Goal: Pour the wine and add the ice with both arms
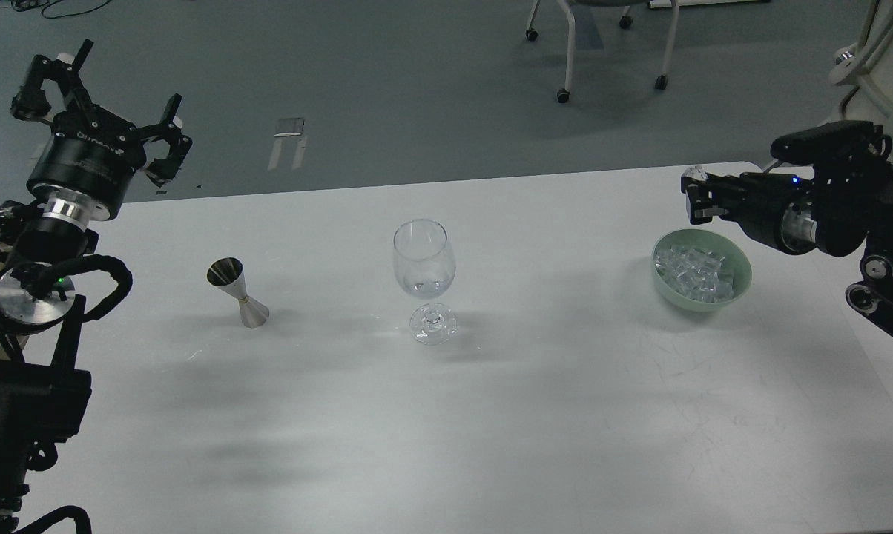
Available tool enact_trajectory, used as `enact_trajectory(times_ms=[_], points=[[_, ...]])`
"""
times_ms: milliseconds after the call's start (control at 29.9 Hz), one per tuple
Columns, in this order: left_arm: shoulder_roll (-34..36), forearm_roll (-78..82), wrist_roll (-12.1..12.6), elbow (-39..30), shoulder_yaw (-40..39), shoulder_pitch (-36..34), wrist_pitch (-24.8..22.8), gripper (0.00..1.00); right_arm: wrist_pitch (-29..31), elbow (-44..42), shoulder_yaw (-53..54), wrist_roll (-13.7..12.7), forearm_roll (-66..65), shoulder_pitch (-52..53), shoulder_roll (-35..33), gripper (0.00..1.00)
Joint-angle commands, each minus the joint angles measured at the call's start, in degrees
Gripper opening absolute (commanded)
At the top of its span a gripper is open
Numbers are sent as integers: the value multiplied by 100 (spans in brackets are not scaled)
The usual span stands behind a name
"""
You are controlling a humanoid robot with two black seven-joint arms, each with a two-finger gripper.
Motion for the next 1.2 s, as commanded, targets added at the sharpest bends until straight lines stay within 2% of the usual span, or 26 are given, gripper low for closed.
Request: enact_trajectory(times_ms=[0, 67, 267, 434, 769, 1170], points=[[-5, -32, 10, 0, 8, -15, 20, 98, 11, 367, 212, -31, 0, 124, 538, 0], [-14, -32, 10, 0, 8, -24, 37, 98, 11, 447, 194, -40, 0, 378, 1143, 0], [21, -41, 36, 0, 0, -51, 46, 98, 28, 447, 168, -49, -9, 485, 2269, 0], [91, -41, 36, 0, -9, -16, 37, 98, 55, 429, 133, -49, -9, 511, 2657, 0], [135, -84, 45, 0, -62, -16, -24, 98, 63, 420, -359, -49, -17, 520, 2878, 0], [135, -84, 36, 114, -62, -42, -42, 98, 63, 447, -421, -49, -17, 537, 2843, 0]])
